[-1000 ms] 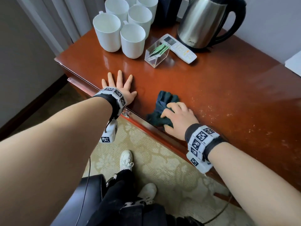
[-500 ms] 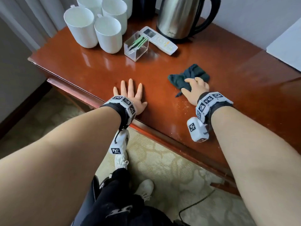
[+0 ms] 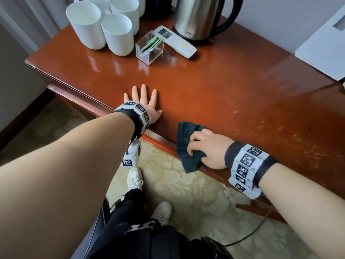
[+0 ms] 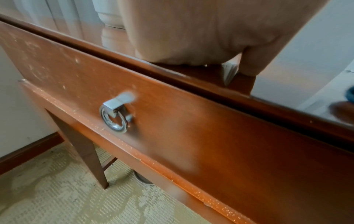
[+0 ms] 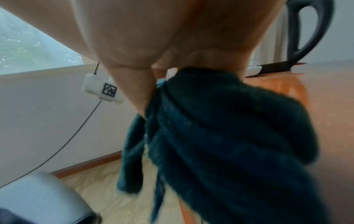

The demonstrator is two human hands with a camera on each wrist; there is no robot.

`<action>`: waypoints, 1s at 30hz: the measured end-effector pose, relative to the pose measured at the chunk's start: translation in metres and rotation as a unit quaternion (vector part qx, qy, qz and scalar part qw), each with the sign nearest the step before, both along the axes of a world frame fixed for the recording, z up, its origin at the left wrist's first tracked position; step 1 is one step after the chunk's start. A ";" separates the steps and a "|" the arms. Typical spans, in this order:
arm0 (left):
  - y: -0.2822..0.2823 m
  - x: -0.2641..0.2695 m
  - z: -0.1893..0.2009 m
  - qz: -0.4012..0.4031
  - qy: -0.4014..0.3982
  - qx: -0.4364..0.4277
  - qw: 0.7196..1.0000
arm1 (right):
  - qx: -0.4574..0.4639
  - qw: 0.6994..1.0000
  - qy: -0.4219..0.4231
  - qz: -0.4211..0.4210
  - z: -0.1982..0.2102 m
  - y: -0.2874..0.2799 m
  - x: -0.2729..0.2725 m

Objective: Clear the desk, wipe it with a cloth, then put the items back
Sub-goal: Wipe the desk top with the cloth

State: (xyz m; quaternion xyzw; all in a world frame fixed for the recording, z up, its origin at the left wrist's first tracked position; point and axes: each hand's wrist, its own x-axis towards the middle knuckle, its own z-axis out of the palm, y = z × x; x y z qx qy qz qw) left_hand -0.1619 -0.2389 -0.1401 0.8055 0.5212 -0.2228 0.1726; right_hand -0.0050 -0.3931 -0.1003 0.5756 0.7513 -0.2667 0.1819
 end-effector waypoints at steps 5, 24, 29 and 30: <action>0.000 -0.001 -0.002 0.001 -0.001 0.005 1.000 | 0.155 0.964 0.063 -0.206 0.022 0.034 0.029; -0.002 -0.001 -0.006 0.006 -0.009 0.020 1.000 | 0.081 0.995 0.006 -0.061 -0.011 -0.032 -0.001; -0.005 -0.005 -0.010 0.001 -0.021 0.036 0.999 | 0.100 0.975 0.019 -0.196 0.018 -0.046 0.023; -0.006 -0.005 -0.011 0.000 -0.022 0.039 0.999 | 0.152 0.961 0.037 -0.227 0.022 -0.038 0.020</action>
